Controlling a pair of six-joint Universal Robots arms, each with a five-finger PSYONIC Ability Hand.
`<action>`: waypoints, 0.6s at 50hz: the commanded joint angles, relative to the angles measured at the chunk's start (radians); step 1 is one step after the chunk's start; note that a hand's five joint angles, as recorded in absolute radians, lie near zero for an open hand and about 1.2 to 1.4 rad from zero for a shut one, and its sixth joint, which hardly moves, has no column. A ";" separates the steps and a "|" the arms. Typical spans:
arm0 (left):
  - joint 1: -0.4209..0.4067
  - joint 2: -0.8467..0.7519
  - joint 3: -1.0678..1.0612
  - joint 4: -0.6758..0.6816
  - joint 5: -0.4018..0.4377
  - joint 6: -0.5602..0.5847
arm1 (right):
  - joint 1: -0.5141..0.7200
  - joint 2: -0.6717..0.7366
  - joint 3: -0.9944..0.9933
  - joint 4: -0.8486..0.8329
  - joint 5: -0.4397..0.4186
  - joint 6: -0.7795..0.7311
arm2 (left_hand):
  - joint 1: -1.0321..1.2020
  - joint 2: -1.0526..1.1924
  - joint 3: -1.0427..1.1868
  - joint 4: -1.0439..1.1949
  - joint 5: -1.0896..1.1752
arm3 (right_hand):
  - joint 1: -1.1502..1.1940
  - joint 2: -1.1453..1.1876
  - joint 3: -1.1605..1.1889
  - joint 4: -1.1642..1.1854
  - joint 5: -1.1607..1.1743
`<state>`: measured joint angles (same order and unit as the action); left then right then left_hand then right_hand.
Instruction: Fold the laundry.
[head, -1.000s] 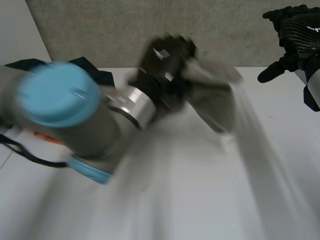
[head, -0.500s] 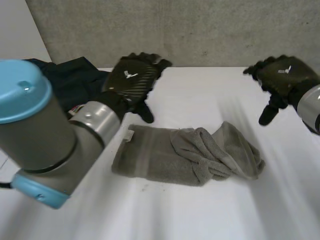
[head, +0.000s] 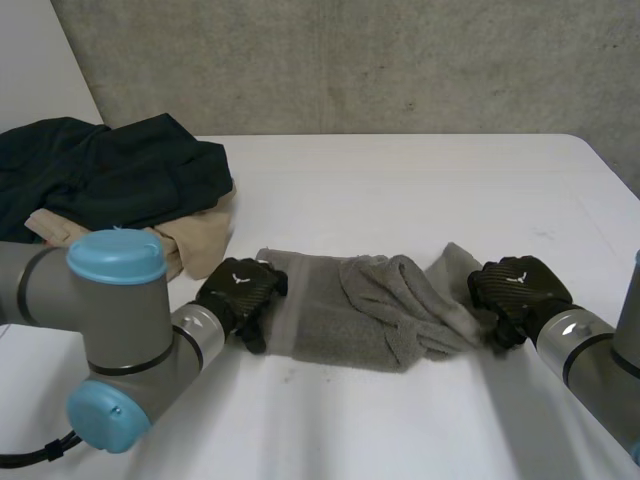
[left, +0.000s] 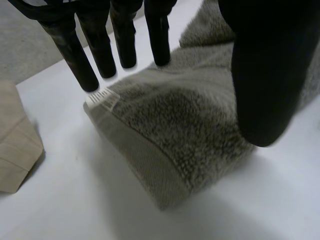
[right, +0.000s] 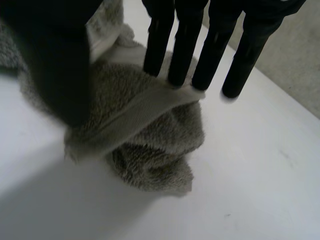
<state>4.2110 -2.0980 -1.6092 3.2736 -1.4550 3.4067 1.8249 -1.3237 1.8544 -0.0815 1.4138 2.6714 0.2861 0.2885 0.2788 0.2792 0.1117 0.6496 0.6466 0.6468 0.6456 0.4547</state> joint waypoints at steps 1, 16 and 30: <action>-0.009 -0.057 0.038 0.006 -0.005 0.101 | -0.003 0.067 -0.035 -0.038 0.001 -0.002 | 0.722 0.720 0.729 0.729 0.722 | 0.747 0.750 0.749 0.751 0.767; -0.026 0.021 0.277 0.058 -0.137 0.124 | -0.009 -0.049 -0.356 0.025 0.011 -0.024 | 1.110 1.108 1.118 1.117 1.110 | 0.747 0.750 0.749 0.751 0.767; -0.020 0.059 0.651 0.354 -0.232 0.192 | 0.001 0.086 -0.854 -0.280 0.194 0.139 | 1.110 1.108 1.118 1.117 1.110 | 0.747 0.750 0.749 0.751 0.767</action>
<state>4.1896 -2.1276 -0.9487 3.4638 -1.6789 3.5910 1.8220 -1.2042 1.0563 -0.1691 1.5246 2.7375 1.1193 1.1949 1.1874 1.1973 0.9866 1.0950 1.1732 1.1892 1.1968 0.9980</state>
